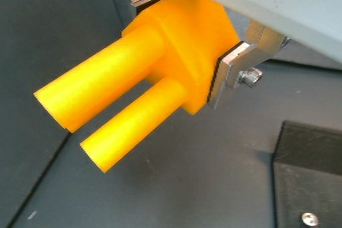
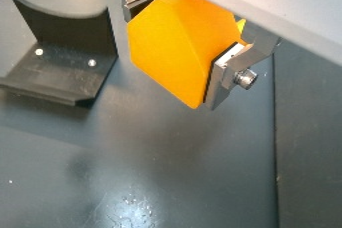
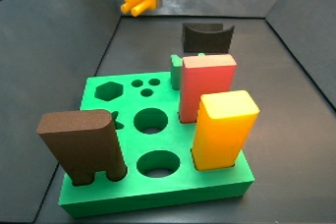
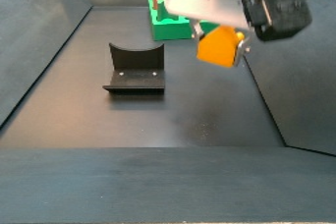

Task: Pick up the 3 prong object. Move up. Rotate the 3 prong object. Place the 3 prong object on the fixture. Regrasp the 3 prong object. Move to above the board. Insert the 3 prong object.
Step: Rotate the 3 prong object.

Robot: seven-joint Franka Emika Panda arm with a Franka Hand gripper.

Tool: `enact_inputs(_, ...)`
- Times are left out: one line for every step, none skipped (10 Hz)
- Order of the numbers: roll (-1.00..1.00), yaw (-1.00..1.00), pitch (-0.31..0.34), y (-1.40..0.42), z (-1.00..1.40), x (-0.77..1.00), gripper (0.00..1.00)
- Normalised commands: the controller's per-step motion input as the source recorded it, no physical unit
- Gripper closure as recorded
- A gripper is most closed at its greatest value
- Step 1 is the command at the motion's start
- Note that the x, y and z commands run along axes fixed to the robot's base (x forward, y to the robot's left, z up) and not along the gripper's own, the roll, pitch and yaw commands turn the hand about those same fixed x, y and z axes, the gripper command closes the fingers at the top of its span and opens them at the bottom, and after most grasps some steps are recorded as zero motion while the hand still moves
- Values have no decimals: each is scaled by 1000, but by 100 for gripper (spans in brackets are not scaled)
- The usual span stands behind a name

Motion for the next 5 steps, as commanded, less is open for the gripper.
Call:
enact_inputs(0, -1000, 0, 0, 0, 0, 100)
enact_inputs(0, -1000, -1, 16, -76, -6, 100)
enact_inputs(-1, -1000, -1, 22, -70, -5, 100)
enact_inputs(-1, -1000, -2, 22, -56, 1, 100)
enact_inputs(-1, -1000, -2, 21, -43, 4, 100)
